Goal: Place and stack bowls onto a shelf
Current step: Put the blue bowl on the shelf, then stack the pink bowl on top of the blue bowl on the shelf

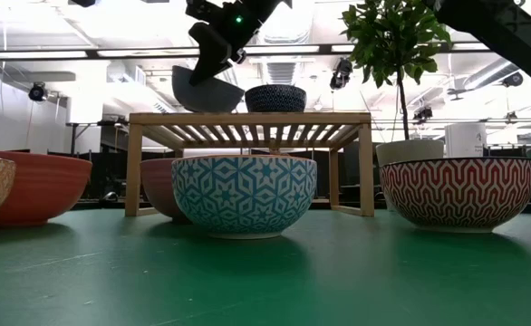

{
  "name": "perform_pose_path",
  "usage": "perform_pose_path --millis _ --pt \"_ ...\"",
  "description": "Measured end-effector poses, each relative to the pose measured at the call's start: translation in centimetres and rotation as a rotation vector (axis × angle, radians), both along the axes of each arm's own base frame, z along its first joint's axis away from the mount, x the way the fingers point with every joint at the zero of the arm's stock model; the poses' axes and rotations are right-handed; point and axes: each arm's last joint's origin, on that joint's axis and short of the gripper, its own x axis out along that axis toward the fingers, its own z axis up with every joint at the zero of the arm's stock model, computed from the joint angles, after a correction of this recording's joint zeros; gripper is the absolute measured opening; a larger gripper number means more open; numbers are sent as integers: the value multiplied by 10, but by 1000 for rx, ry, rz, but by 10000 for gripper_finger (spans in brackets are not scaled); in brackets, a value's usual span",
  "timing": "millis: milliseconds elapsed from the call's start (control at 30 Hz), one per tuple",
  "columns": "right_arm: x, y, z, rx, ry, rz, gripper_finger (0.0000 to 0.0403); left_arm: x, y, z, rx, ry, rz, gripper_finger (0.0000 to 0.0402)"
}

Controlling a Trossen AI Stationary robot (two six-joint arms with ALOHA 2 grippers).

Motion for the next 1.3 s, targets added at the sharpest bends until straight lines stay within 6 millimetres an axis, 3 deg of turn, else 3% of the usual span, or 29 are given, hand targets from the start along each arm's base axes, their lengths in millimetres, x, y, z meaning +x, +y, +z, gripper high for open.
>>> perform_pose_path --millis 400,567,767,933,1300 --pt "0 0 -1 13 0 -11 96 0 0 0 0 0 0 40" --pt "-2 0 -1 29 8 -32 108 0 0 0 0 2 0 40" --pt "-22 14 27 79 -5 -51 109 0 0 -1 1 8 0 40" --pt "-43 40 44 131 49 -39 109 1 0 -1 2 13 0 40" --pt "-66 134 50 204 163 94 109 3 -1 -2 4 24 0 40"
